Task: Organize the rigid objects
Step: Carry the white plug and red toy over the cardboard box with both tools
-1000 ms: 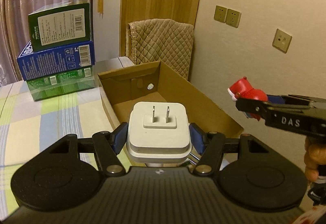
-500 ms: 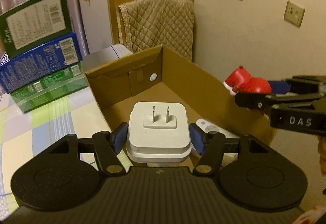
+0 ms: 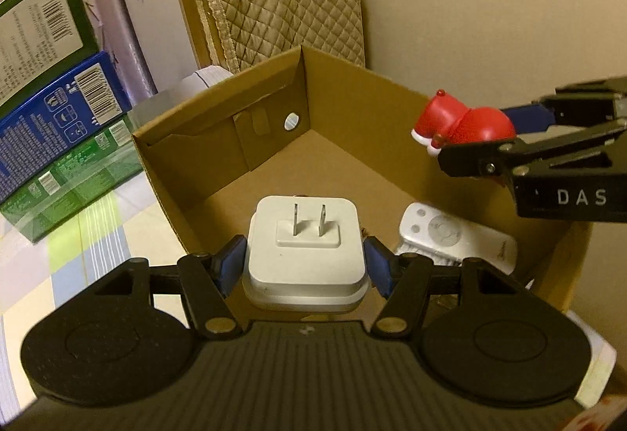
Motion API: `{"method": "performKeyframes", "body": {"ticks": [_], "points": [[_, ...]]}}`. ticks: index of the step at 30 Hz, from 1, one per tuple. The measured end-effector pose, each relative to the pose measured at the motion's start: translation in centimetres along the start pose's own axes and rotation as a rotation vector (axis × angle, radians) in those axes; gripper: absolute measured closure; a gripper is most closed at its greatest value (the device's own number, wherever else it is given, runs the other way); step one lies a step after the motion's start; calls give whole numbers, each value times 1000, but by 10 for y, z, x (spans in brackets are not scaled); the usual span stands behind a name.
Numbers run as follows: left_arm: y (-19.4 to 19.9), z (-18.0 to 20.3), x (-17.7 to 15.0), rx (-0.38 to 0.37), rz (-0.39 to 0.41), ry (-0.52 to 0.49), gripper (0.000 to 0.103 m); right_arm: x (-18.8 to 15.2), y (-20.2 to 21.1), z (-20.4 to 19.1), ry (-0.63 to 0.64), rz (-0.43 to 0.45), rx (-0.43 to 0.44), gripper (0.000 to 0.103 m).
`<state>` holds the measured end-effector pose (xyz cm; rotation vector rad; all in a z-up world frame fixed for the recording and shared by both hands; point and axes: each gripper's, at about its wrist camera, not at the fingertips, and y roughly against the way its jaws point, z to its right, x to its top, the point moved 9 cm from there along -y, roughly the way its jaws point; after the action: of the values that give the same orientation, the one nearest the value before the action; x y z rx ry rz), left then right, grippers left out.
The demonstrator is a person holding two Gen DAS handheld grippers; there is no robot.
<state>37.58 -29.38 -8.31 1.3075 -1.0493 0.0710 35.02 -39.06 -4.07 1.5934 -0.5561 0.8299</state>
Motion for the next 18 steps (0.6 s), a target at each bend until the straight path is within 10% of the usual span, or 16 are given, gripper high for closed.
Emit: {"method": "performKeyframes", "body": {"ticks": [18], "points": [[-19,-3,1,12,-15,-52,43,1,-21,0,13,-24,-1,58]]}}
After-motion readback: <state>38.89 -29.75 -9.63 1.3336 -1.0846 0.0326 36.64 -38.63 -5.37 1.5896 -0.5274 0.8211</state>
